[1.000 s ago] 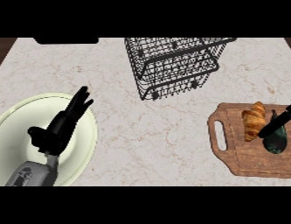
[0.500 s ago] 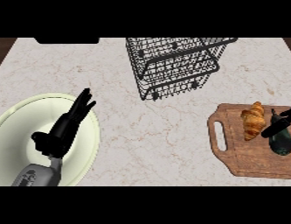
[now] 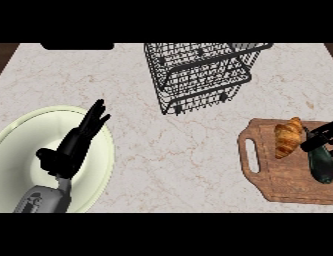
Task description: Pick the eggplant from the cutting board and place it in the tiered basket
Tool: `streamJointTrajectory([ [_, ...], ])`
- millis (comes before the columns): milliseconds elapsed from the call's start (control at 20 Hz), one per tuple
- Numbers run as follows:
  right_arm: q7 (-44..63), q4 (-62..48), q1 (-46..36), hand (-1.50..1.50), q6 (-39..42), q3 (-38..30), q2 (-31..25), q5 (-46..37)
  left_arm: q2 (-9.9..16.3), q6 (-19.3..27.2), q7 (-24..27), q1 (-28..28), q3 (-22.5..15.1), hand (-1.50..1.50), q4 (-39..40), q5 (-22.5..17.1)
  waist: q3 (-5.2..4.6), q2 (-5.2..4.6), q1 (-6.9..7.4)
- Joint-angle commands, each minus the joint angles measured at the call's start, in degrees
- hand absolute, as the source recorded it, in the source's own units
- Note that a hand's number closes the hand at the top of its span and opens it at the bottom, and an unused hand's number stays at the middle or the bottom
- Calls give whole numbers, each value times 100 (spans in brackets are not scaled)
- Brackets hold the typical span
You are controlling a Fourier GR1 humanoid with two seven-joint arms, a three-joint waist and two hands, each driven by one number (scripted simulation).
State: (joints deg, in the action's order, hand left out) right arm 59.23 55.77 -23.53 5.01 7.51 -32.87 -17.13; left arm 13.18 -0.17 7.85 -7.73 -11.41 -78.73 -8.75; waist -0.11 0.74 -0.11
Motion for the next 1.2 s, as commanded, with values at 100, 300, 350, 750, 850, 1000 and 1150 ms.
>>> streamJointTrajectory([
  [100, 1598, 1295, 371, 150, -1311, 785, 1054, -1031, 124, -58, -79, 271, 173, 0, 160, -77, -23, 31, -124],
  [300, 2051, 1560, 558, 150, -1687, 1146, 1447, -1935, 129, 29, -184, 309, 129, 0, 5, -12, -60, 151, -229],
  [350, 2128, 1688, 598, 150, -1727, 1242, 1517, -2187, 94, 143, -202, 295, 159, 0, 95, 38, -63, 137, -300],
  [750, 2391, 2995, 582, 150, -2368, 1164, 2207, -3943, 129, 149, -349, 454, 274, 0, -91, -97, -51, 231, -501],
  [850, 2277, 3464, 238, 150, -2534, 964, 2287, -4442, 128, 177, -264, 540, 236, 0, -19, -8, -54, 225, -510],
  [1000, 2442, 3892, 189, 150, -2326, 1148, 2648, -5427, 95, 214, -320, 472, 247, 0, -88, -19, -49, 189, -480],
  [1150, 2592, 4163, -78, 150, -1768, 1149, 3178, -6343, 70, 135, -348, 482, 150, 0, -177, -21, -39, 116, -311],
])
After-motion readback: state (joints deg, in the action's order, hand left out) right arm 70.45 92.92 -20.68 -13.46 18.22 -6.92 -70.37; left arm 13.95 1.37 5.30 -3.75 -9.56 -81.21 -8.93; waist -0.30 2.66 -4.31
